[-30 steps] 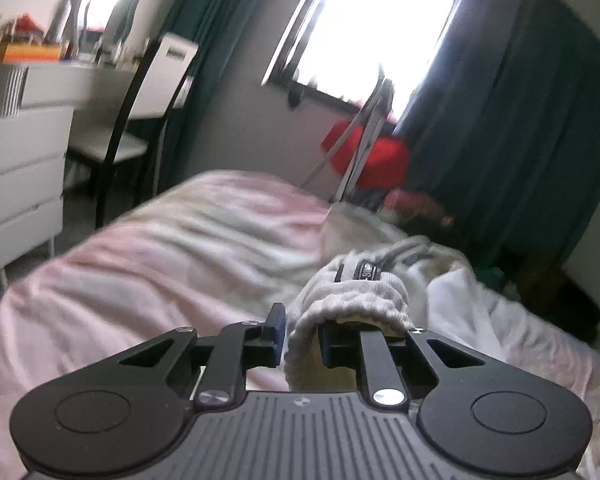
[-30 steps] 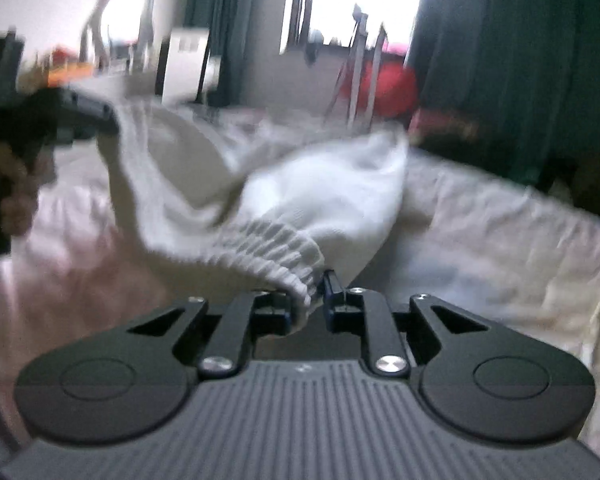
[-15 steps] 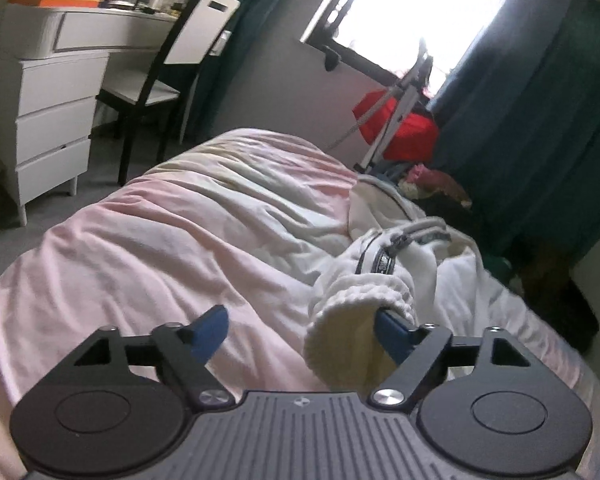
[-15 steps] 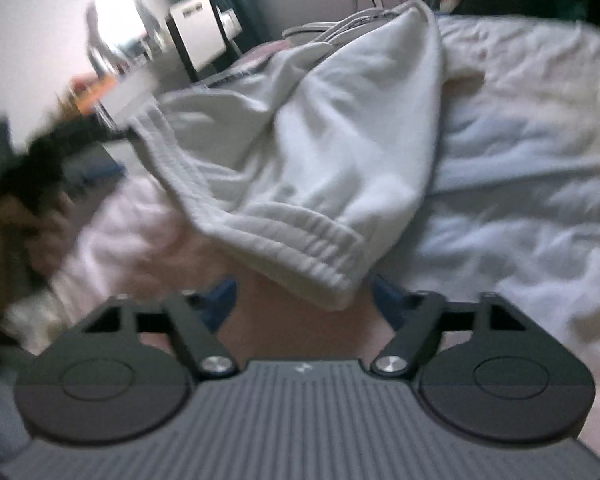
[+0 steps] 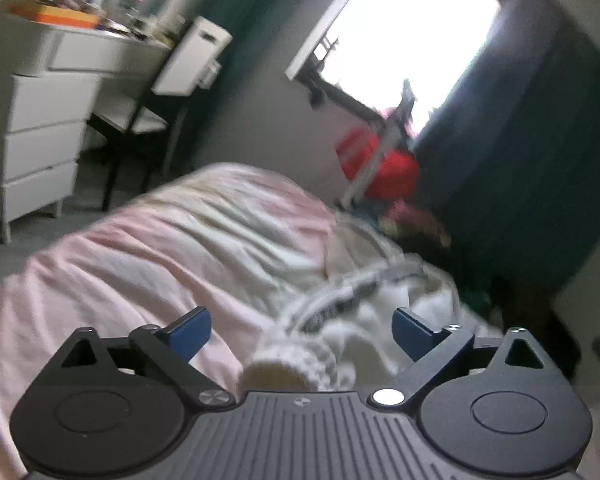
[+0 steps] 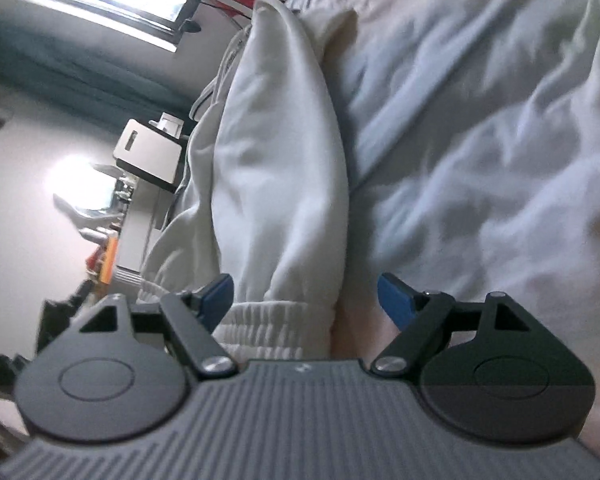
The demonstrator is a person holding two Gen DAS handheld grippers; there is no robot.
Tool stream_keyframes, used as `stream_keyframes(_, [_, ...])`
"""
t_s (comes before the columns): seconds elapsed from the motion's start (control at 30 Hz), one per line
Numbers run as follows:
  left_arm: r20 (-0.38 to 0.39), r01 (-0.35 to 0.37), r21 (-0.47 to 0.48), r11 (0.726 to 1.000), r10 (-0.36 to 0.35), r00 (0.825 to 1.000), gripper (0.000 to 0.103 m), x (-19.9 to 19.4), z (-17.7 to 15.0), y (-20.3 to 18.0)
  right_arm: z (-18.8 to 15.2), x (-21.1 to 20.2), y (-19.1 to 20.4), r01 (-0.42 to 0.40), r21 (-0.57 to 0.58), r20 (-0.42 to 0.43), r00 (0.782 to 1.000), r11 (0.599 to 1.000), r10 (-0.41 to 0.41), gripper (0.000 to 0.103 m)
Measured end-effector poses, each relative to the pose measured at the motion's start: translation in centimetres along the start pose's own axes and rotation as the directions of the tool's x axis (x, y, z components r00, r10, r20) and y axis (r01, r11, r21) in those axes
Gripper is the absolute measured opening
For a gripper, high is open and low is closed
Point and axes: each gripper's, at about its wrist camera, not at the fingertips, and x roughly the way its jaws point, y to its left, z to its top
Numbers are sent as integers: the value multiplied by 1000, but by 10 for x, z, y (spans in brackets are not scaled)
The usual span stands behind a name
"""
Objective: Fold clothes
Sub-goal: 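Pull the held cuff across the bed with the left gripper to spread the pants, then lay the cuff down and open the left gripper, flattening the pants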
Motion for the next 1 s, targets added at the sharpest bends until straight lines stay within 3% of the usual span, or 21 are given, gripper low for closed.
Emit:
stream_keyframes(0.07, [-81,-21,42,999,25,996,100,23,-7,-2,-2,8,2,-2,-2,-4,1000,1000,2,81])
stream_keyframes(0.2, [-159,-72,93,993,86,984,100,58,-17,-1,-6,15,3,-11,-38,6,1000,999,11,76])
stream_keyframes(0.3, [-194,-39,49,998,47,980,90,74,-20,7,-6,21,1,-26,-49,8,1000,998,27,74])
stream_keyframes(0.37, [-175,-27,6,1000,28,984,72,75,-18,7,-5,23,-1,-66,-56,-3,998,996,66,64])
stream_keyframes(0.43, [-141,-22,-25,999,19,990,62,74,-15,6,-7,26,-1,-82,-59,-12,997,995,82,54])
stream_keyframes(0.47, [-124,-25,-31,999,21,992,45,73,-13,5,-9,26,1,-77,-67,-7,997,995,76,46])
stream_keyframes(0.5, [-108,-38,-23,999,35,994,36,70,-8,5,-12,27,3,-71,-75,-1,997,995,71,34])
stream_keyframes(0.53, [-94,-51,-23,998,48,994,21,67,-3,5,-15,27,7,-66,-83,3,998,994,67,30])
stream_keyframes(0.57, [-86,-58,-40,998,54,995,14,66,5,6,-19,26,14,-71,-99,5,997,993,72,28])
stream_keyframes(0.67, [-28,-66,-55,996,64,998,14,58,37,8,-38,27,44,-98,-167,16,995,981,102,22])
stream_keyframes(0.83, [48,-105,66,992,102,994,13,51,112,10,-79,65,100,-185,-188,10,982,965,190,19])
stream_keyframes(1.0, [81,-226,222,949,213,974,13,76,184,8,-107,134,162,-275,-206,-30,961,939,275,18])
